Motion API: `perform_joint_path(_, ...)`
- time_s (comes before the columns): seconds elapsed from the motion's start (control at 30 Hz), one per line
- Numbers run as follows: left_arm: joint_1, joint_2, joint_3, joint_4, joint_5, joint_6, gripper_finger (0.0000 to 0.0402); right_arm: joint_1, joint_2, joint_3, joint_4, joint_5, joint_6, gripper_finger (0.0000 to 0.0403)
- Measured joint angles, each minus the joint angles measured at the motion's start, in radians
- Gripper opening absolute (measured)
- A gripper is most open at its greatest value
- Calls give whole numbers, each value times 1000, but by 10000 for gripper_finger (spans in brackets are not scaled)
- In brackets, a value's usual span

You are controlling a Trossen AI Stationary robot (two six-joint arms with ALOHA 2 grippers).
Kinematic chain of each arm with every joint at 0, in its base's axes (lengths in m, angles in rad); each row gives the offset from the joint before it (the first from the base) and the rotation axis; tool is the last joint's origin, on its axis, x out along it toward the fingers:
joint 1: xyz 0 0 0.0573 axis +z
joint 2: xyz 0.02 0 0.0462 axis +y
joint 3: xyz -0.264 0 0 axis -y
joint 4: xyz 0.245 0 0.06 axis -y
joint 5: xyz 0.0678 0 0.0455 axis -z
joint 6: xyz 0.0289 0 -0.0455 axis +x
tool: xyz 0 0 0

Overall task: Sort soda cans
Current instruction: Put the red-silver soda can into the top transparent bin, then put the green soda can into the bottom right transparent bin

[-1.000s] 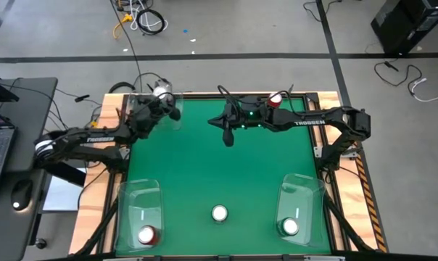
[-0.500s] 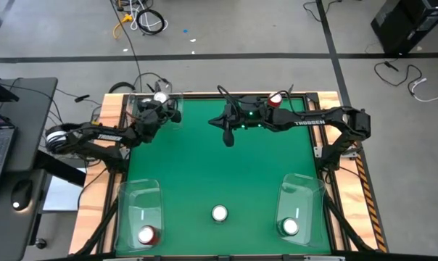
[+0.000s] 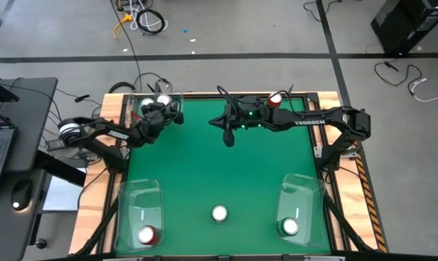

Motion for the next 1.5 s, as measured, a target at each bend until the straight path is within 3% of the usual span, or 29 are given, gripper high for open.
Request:
perform_joint_path(0.13, 0, 35, 2, 37, -8, -25, 301, 0, 0, 0, 0, 0, -1, 0)
perform_joint_path(0.3, 0, 42, 5, 34, -21, -36, 353, 0, 0, 0, 0, -1, -3, 0)
perform_joint_path(0.6, 1, 43, 24, 15, 15, 5, 301, 1, 0, 0, 0, -2, -3, 0)
perform_joint_path(0.9, 1, 45, 43, 9, 22, 30, 346, 1, 0, 0, -13, -4, -3, 0)
perform_joint_path(1.5, -4, 15, 71, 6, 58, 70, 346, 1, -1, 0, -14, -5, -14, 6)
